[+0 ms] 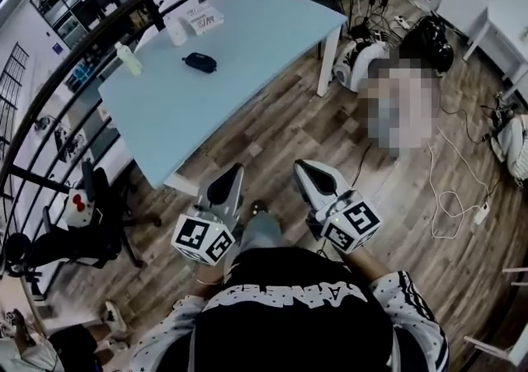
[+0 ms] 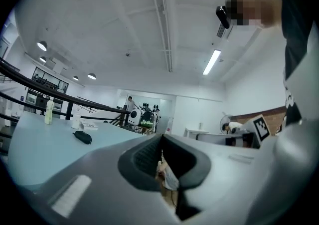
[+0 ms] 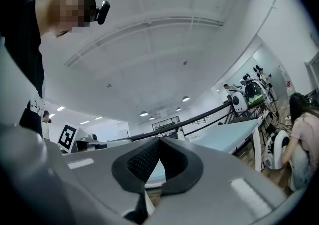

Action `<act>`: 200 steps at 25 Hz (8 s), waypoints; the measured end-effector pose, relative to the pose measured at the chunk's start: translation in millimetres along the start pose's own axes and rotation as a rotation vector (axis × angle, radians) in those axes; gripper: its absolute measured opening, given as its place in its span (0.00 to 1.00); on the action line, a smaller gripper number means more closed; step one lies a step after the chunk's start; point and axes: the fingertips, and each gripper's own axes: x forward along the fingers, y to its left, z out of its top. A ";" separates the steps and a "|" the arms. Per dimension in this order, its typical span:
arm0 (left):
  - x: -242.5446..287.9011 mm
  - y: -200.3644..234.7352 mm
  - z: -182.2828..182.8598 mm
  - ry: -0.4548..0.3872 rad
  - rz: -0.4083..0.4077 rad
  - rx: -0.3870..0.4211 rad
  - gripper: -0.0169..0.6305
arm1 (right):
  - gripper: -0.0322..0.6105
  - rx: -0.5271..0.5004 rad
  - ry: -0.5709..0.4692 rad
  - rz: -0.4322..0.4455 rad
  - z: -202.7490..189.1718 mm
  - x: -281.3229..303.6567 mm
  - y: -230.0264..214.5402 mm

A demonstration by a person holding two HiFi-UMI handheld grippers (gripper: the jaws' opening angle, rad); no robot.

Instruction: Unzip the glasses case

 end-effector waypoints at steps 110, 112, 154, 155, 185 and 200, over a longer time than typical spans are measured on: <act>233.1 471.5 43.1 -0.120 0.578 -0.096 0.03 | 0.26 -0.102 0.367 0.375 -53.9 573.2 -231.8; 227.1 484.9 41.3 -0.117 0.589 -0.085 0.03 | 0.32 -0.117 0.414 0.367 -73.0 587.8 -229.5; 135.2 620.9 17.3 -0.100 0.647 -0.277 0.03 | 0.72 -0.333 0.922 0.119 -270.2 695.3 -214.2; 133.6 621.6 16.9 -0.099 0.655 -0.277 0.03 | 0.72 -0.334 0.925 0.119 -271.9 696.9 -215.3; 177.4 594.5 35.5 -0.082 0.578 -0.319 0.03 | 0.59 -0.243 0.740 0.206 -209.5 690.7 -216.5; 209.8 555.4 36.6 -0.134 0.385 -0.525 0.03 | 0.59 -0.222 0.524 0.464 -126.6 673.4 -141.2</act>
